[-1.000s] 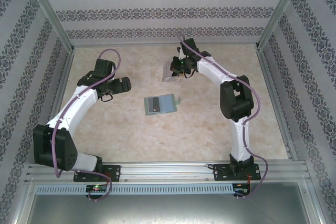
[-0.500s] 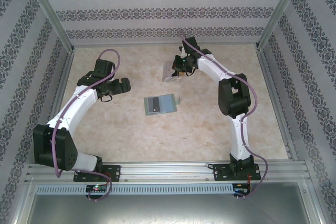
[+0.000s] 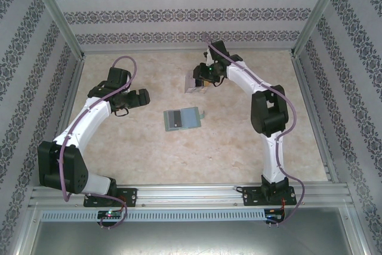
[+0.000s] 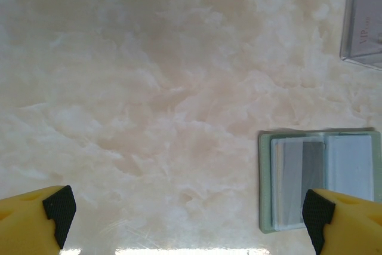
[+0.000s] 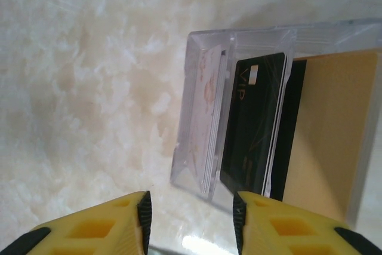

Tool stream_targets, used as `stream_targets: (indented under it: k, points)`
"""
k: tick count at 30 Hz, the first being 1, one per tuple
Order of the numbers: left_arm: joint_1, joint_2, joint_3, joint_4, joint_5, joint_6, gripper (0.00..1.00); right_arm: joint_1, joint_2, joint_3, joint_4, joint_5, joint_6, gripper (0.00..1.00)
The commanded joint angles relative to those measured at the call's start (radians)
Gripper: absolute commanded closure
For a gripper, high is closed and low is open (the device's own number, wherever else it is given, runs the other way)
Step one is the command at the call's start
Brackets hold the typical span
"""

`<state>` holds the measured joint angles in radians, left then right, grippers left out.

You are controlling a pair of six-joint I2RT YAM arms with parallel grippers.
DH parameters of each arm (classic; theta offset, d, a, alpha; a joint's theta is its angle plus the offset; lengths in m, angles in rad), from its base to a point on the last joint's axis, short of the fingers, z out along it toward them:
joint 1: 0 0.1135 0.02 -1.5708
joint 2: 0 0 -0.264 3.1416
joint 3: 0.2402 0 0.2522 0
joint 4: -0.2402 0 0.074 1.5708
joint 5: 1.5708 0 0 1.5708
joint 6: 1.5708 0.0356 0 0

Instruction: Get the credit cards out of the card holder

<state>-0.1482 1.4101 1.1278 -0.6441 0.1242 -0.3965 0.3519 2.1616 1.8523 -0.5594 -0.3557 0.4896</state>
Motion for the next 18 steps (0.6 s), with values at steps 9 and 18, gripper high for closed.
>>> stream_targets:
  k: [9,18]
  points:
    - [0.012,0.081,0.034,-0.013,0.158,-0.112,0.0,0.155,-0.378,-0.393,0.012,0.16,-0.024,0.44]
    - [0.011,0.133,0.002,0.067,0.272,-0.205,0.0,0.356,-0.407,-0.581,0.093,0.189,0.035,0.45]
